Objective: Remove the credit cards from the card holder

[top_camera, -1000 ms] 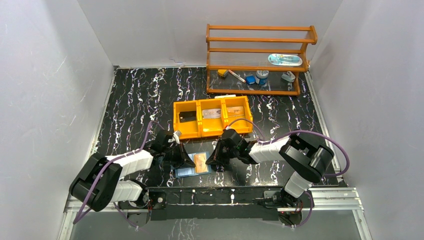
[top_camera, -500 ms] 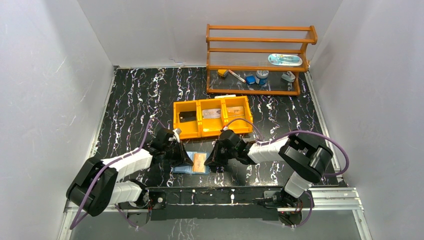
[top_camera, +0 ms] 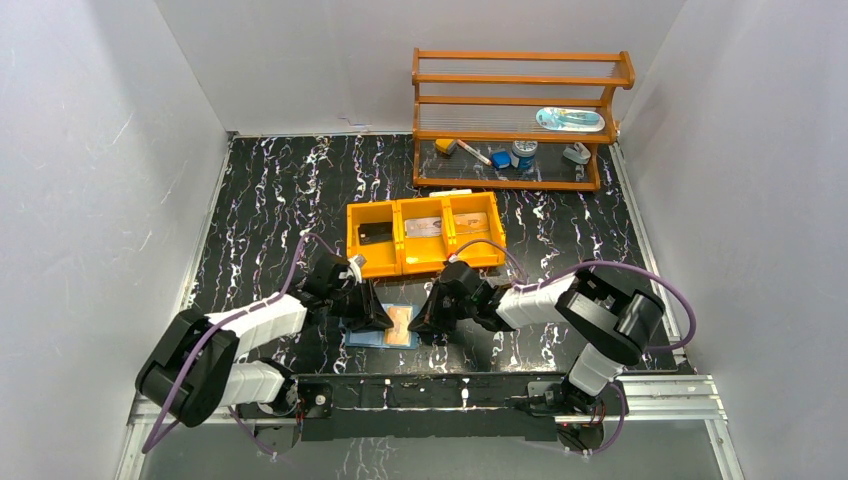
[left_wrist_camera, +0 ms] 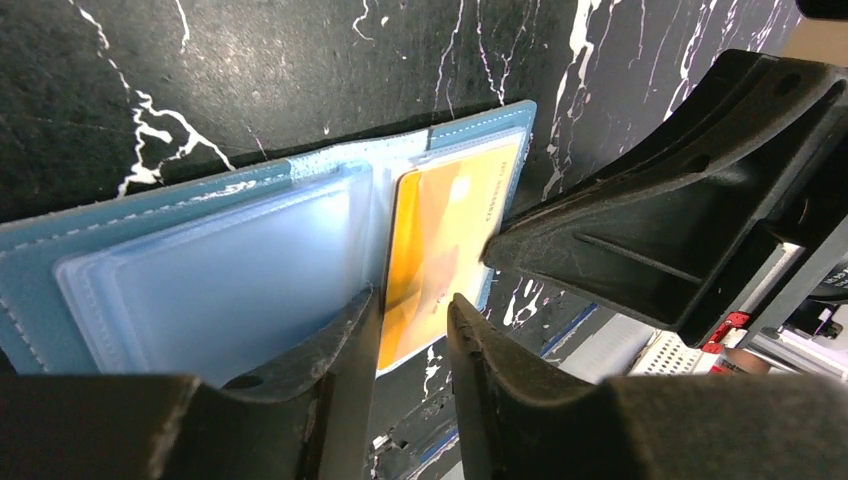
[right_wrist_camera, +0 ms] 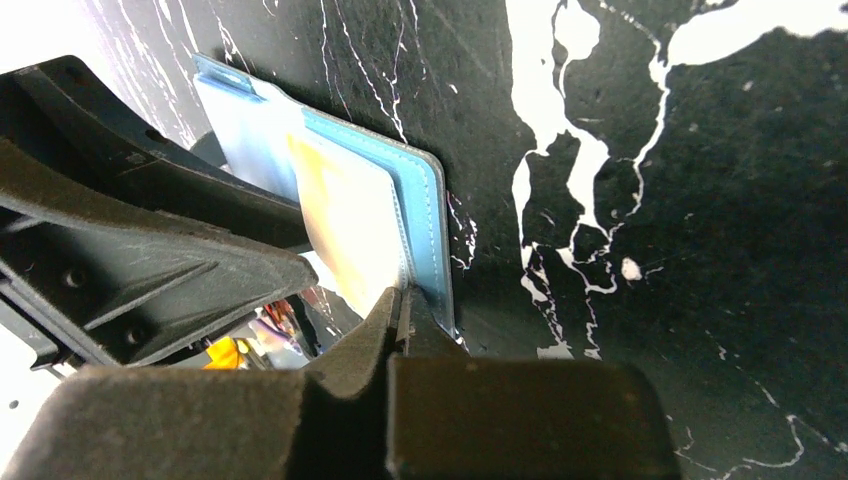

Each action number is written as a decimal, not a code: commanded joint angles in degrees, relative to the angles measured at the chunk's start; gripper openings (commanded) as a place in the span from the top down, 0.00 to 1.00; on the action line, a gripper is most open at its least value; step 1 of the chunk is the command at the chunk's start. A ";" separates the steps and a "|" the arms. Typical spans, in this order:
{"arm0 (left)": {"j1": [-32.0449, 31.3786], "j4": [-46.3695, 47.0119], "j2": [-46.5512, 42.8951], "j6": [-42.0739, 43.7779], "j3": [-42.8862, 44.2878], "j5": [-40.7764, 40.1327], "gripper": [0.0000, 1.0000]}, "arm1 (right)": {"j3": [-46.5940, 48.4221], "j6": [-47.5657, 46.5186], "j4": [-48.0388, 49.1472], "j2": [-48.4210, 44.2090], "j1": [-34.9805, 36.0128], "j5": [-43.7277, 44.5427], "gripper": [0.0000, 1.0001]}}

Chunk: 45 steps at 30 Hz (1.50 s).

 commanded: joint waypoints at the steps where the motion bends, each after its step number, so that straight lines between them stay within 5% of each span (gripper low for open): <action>1: -0.34 -0.91 4.30 1.10 -0.36 -1.32 0.71 | -2.39 2.18 2.97 3.07 0.44 -2.05 1.00; 12: -1.22 11.91 6.21 -0.55 -2.92 8.74 0.97 | -0.54 0.72 2.30 4.61 0.51 -2.56 1.00; 19: -1.87 6.00 2.25 1.33 1.45 7.95 1.00 | 0.13 -0.20 -0.23 3.40 0.50 -1.50 1.00; 26: -1.88 -1.59 -1.12 3.22 3.70 4.28 1.00 | 0.92 -1.57 -1.66 0.52 0.46 -0.30 0.78; 33: -1.94 -2.23 -1.73 3.48 4.20 4.74 1.00 | 4.51 -4.45 -8.83 0.04 0.49 1.86 1.00; 45: -1.98 -9.74 -5.86 5.85 6.87 -1.92 1.00 | 1.79 -2.85 -8.28 -0.92 0.45 2.64 1.00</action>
